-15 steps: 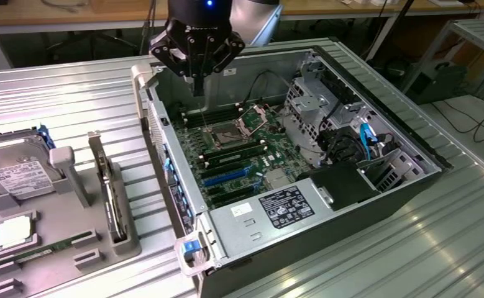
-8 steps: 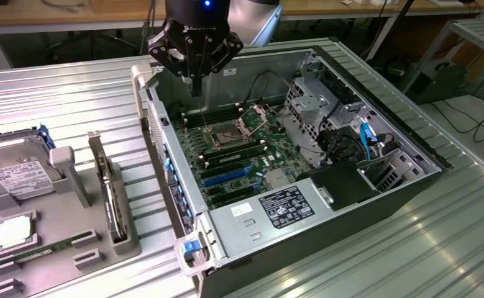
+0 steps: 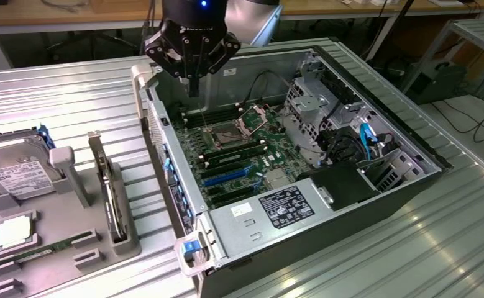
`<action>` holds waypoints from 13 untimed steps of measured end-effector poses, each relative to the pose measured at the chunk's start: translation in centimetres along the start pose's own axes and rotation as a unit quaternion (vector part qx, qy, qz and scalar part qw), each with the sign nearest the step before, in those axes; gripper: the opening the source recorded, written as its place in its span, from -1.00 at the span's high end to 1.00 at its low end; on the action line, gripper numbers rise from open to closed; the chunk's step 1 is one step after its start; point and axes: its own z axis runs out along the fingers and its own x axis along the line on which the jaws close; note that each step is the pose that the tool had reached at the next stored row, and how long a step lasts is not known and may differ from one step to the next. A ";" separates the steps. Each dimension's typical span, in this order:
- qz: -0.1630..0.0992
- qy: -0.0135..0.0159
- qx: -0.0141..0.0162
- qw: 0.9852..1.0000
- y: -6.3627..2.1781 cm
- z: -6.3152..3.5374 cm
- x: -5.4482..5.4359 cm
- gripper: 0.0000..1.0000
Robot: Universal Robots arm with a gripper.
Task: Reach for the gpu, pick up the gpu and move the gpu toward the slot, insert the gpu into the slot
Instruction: 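Reach for the gpu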
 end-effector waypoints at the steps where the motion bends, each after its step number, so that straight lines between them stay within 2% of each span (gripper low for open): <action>1: 0.000 0.000 0.000 1.000 -0.02 0.00 0.1 0.79; 13: 0.000 0.002 0.000 1.000 -0.12 0.00 0.7 0.79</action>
